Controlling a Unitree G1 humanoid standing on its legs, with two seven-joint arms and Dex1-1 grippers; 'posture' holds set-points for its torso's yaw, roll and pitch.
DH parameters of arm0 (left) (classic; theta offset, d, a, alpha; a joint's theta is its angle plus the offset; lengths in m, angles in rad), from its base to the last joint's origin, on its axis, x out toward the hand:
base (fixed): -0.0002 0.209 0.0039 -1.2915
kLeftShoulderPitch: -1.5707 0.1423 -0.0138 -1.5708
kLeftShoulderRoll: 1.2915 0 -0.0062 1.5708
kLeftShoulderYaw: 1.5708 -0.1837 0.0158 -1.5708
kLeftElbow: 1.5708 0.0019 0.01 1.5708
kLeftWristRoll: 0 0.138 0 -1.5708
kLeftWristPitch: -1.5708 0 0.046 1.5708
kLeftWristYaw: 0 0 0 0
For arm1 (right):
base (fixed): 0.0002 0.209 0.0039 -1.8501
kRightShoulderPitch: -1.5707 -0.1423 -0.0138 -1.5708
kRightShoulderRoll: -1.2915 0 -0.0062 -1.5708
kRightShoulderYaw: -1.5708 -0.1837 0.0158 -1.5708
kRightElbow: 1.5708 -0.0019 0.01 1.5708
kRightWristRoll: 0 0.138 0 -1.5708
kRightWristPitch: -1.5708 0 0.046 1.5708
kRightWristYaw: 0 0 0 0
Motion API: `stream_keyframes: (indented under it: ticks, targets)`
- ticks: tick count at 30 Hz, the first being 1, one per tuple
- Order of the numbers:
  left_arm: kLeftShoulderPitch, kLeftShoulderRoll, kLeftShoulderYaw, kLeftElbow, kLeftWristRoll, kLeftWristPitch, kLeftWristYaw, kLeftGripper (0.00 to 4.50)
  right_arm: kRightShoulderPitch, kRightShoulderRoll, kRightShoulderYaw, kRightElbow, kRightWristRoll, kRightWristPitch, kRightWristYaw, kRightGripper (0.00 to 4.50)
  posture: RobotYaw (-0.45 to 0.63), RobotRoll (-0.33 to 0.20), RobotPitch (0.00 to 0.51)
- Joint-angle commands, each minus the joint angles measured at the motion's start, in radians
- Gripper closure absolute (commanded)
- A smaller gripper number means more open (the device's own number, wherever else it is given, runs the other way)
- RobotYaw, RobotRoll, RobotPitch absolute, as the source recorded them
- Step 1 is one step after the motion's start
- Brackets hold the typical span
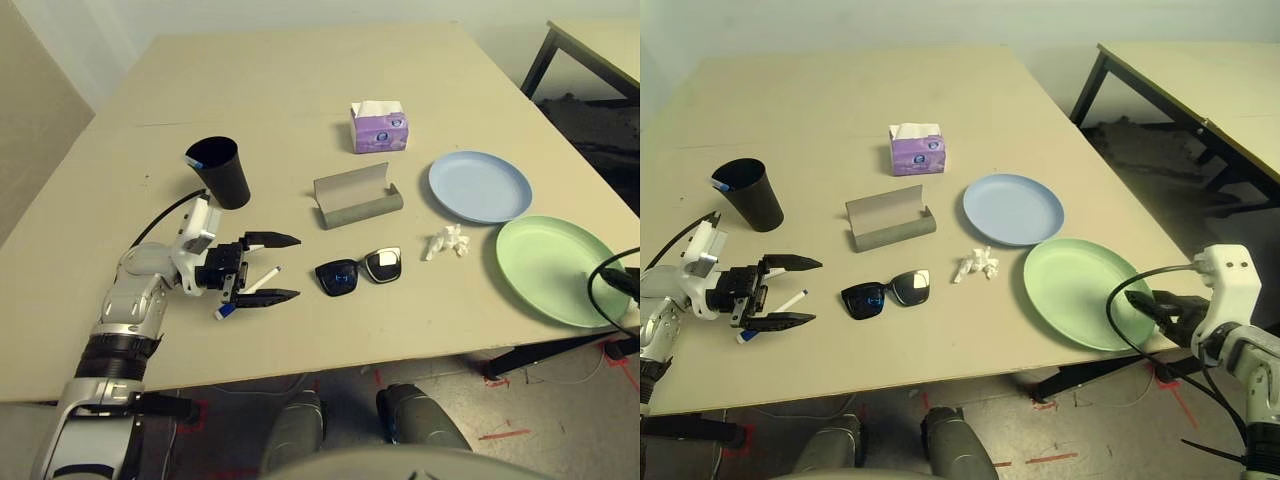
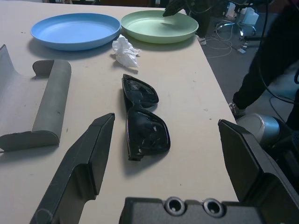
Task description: Organize and tidy the items on the table.
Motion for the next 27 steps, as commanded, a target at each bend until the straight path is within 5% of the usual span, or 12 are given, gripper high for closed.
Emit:
stream_keyframes:
  ticks: [1,12,27]
  targets:
    - [0.009,-0.007,-0.009,0.013,0.014,-0.015,0.002,0.00,0.000,0.006,-0.033,0.004,0.021,0.007,0.002,4.49,-0.13,0.000,0.106]
    - [0.005,-0.024,-0.026,0.041,0.029,-0.031,-0.004,0.00,-0.043,0.005,-0.140,-0.030,0.131,0.101,-0.013,4.49,-0.15,0.000,0.111]
    - [-0.014,-0.023,-0.030,0.081,0.036,-0.056,-0.017,0.00,-0.346,0.025,-0.103,-0.142,0.198,0.376,-0.249,4.49,-0.14,0.000,0.103]
